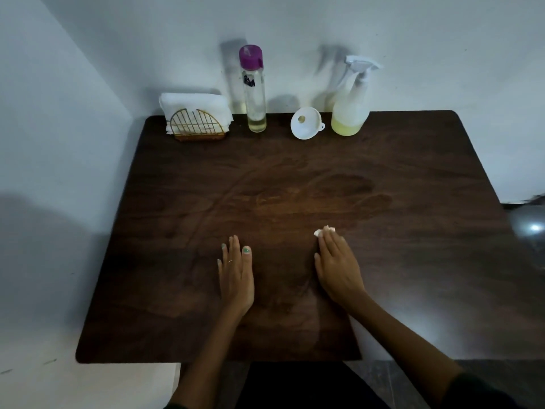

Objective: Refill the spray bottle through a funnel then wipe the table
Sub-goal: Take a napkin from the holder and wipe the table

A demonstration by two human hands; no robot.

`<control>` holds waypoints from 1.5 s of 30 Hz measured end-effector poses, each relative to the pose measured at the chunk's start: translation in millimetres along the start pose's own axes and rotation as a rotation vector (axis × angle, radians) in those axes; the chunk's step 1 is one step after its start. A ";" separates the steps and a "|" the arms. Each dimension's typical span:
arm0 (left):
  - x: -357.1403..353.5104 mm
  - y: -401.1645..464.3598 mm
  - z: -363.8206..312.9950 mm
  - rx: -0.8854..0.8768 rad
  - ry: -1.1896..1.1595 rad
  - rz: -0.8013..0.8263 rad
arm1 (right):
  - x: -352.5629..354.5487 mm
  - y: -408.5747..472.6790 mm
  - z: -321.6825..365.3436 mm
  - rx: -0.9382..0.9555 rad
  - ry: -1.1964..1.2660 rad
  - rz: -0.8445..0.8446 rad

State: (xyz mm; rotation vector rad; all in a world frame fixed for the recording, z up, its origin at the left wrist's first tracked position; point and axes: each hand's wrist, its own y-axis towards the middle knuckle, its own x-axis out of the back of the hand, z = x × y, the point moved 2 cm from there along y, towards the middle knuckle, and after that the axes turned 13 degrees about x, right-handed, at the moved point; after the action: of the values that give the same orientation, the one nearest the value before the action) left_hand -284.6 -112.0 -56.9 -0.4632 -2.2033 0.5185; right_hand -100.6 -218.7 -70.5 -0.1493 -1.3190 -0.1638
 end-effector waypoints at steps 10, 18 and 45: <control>45.3 -22.4 51.2 0.090 -0.191 -0.059 | 12.2 109.3 54.6 -0.033 0.090 0.003; 58.1 -17.0 56.4 0.061 -0.269 -0.047 | -46.3 -19.0 172.6 0.760 0.092 0.241; -5.9 2.7 -23.0 -0.052 -0.108 -0.012 | 42.7 6.4 -43.9 -0.244 -0.035 -0.291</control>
State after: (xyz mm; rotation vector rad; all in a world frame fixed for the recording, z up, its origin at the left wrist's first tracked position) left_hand -262.6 -107.7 -48.4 -0.4587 -2.3267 0.4908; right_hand -47.4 -222.7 -39.8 -0.1665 -1.3481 -0.5722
